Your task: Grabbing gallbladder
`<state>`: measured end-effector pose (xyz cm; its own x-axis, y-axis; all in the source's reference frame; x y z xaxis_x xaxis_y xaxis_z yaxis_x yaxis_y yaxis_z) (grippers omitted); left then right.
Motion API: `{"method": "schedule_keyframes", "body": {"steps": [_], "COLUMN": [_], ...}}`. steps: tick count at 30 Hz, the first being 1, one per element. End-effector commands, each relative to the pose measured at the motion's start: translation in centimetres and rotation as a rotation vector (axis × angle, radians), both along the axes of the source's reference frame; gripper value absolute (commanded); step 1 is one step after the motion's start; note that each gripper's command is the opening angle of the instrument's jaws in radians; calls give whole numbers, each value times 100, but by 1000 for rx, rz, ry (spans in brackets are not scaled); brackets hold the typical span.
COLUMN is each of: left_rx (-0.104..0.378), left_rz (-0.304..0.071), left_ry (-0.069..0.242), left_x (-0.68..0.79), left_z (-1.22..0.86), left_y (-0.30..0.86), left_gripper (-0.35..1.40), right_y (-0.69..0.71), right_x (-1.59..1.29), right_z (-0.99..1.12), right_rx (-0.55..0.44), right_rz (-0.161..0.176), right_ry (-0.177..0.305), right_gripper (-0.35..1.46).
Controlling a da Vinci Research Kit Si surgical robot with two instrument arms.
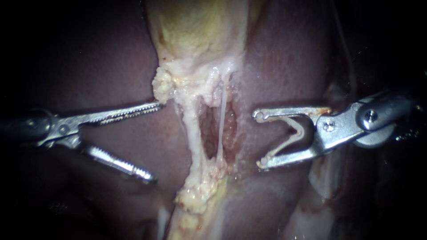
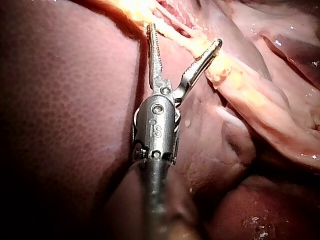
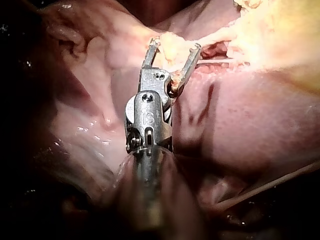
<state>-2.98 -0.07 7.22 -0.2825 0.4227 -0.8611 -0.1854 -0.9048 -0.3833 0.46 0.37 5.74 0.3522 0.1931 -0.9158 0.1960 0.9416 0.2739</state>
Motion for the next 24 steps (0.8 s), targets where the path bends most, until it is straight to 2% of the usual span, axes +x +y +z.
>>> {"method": "schedule_keyframes", "body": {"steps": [1,5,8,12,16,17,19,24], "left_rx": [-1,-6,10,59,112,139,154,214], "left_rz": [-19,-65,-113,-168,-211,-227,-239,-272], "left_ry": [15,51,72,80,81,79,79,73], "left_x": [3,12,17,17,6,1,-5,-9], "left_z": [-5,-17,-23,-21,-16,-15,-13,-2], "left_y": [5,26,39,51,56,57,58,59], "left_gripper": [106,106,106,99,96,93,84,39], "right_y": [0,0,0,0,0,0,0,-1], "right_x": [0,0,0,0,0,0,0,0], "right_z": [0,0,0,0,0,0,0,0], "right_rx": [0,0,0,5,5,5,5,5], "right_rz": [0,0,0,2,2,2,2,1], "right_ry": [0,0,0,-2,-2,-2,-2,-2], "right_gripper": [50,50,50,50,50,50,50,50]}}
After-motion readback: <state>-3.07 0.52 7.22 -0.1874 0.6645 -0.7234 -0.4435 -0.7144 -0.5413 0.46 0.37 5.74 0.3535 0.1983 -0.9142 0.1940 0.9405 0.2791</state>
